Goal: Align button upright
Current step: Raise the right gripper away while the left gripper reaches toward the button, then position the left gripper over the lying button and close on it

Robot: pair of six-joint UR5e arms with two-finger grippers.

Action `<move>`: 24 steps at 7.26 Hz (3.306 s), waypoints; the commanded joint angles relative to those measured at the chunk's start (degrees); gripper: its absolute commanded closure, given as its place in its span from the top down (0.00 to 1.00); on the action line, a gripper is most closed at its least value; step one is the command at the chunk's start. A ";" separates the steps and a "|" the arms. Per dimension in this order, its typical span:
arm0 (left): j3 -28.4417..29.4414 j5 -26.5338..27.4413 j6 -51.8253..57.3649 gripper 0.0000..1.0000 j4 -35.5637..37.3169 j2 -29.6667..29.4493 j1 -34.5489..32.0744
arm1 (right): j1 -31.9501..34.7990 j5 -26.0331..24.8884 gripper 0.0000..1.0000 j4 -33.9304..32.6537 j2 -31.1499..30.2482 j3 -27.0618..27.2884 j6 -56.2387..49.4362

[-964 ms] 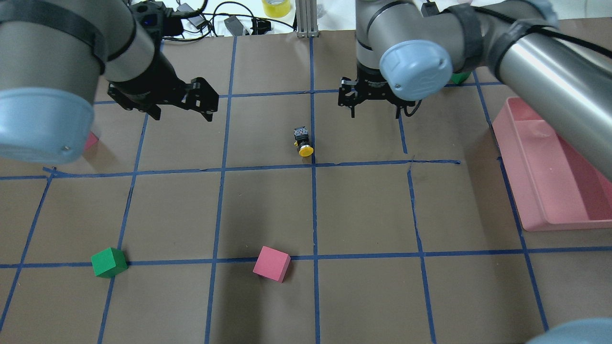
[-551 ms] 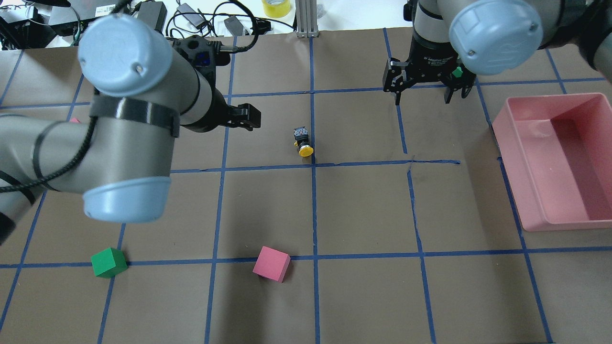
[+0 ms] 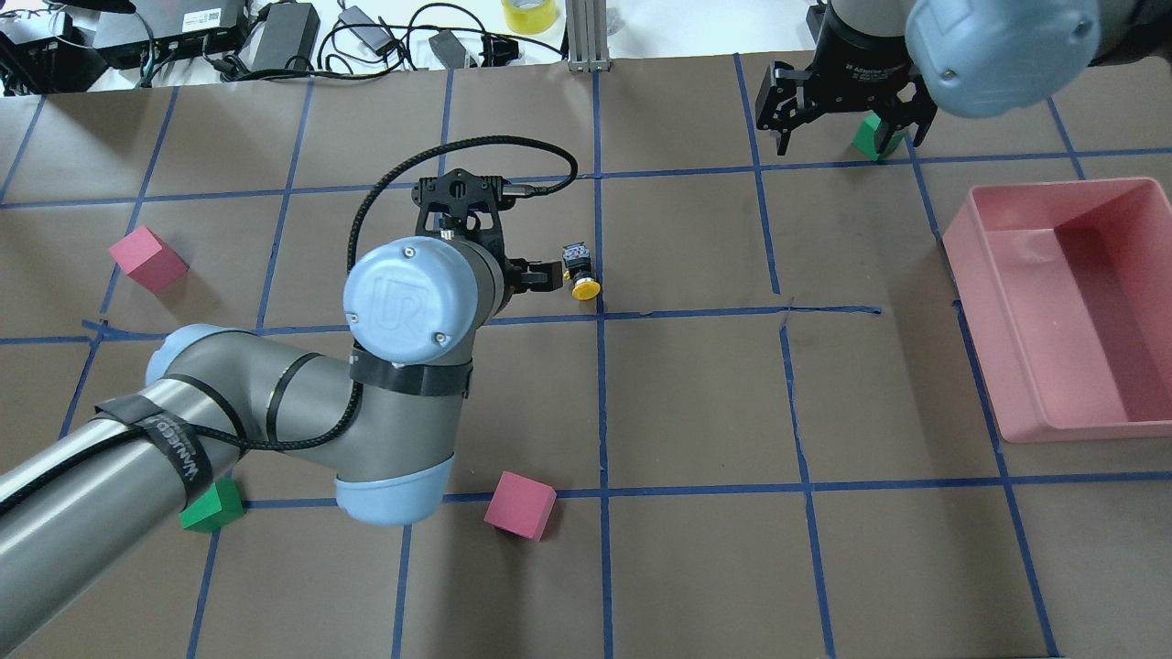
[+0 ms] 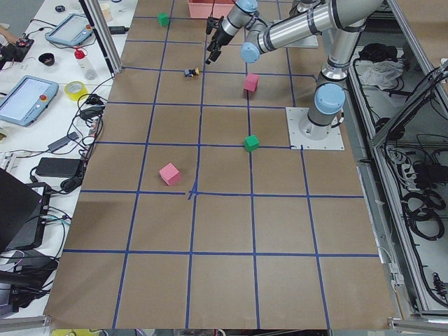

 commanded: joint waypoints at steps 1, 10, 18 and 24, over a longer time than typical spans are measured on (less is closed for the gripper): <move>-0.09 2.92 -6.87 1.00 8.92 -7.15 -2.21 | -0.94 6.15 1.00 1.53 -0.81 -0.04 -2.65; 12.81 14.18 -17.27 0.98 14.85 -27.04 -9.33 | -3.50 0.83 1.00 14.19 -5.73 0.93 -8.22; 12.30 17.16 -17.18 0.84 18.37 -30.92 -10.30 | -3.32 0.49 1.00 14.63 -6.08 0.93 -7.51; 12.30 17.16 -17.27 0.58 18.37 -30.83 -10.56 | -3.15 -1.27 1.00 14.63 -6.35 1.02 -7.60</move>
